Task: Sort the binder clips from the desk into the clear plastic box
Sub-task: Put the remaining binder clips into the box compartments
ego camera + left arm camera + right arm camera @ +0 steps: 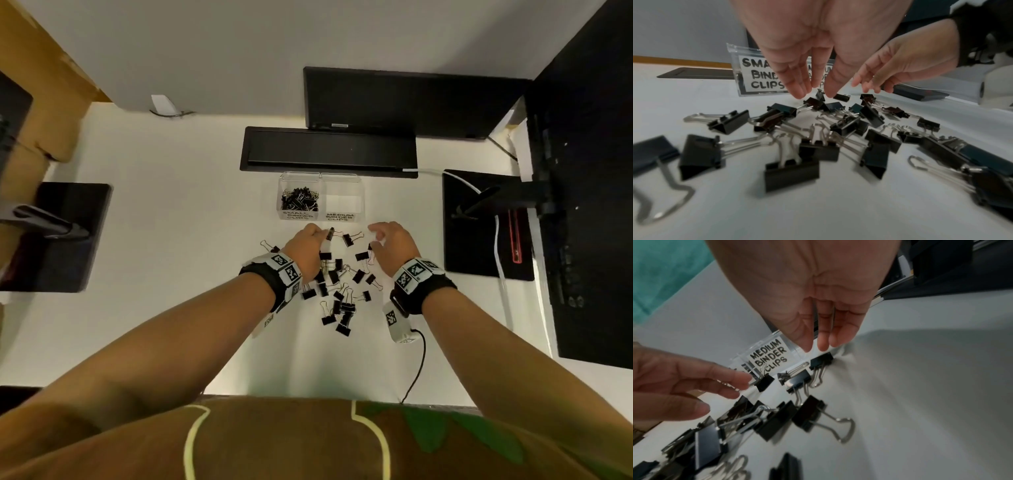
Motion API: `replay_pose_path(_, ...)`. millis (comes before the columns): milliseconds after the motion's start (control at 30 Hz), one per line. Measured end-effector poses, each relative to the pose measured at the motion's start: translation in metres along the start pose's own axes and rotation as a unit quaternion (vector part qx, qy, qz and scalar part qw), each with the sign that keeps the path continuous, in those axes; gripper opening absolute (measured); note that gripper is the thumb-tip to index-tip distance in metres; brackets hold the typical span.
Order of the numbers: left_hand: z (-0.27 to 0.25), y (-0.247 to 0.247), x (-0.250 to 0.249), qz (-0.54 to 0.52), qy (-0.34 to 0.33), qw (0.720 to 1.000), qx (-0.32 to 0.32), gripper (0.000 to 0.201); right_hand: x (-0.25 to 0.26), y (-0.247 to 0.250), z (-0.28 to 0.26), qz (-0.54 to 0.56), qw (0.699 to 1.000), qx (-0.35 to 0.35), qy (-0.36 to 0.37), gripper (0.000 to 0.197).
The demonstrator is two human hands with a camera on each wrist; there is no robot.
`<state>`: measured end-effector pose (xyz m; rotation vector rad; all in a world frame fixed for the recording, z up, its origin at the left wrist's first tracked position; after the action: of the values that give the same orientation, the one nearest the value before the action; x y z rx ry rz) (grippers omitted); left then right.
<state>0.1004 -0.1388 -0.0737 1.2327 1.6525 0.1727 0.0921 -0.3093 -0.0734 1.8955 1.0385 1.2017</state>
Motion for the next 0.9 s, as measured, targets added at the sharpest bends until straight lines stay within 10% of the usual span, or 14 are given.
replay_pose_path(267,-0.024,-0.014,-0.015,0.005,-0.110,0.994,-0.013,0.033,0.002,-0.025,-0.039,-0.006,0.996,0.089,0.017,0.030)
replay_pose_path(900,-0.033,-0.034,-0.014,0.077,-0.092,0.992,0.047,0.063,-0.010,-0.027,-0.043,-0.004,0.999,0.028,-0.028,0.019)
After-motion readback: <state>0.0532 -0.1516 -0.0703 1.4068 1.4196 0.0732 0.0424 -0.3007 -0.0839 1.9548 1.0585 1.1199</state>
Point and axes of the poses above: each hand's wrist, its own z-axis towards the middle knuckle, its own y-axis out of the back of the hand, x = y × z, the point moved 9 cm from there along z, towards the middle knuckle, and after that the axes turned 13 degrees about -z, right-handed, at the moved point
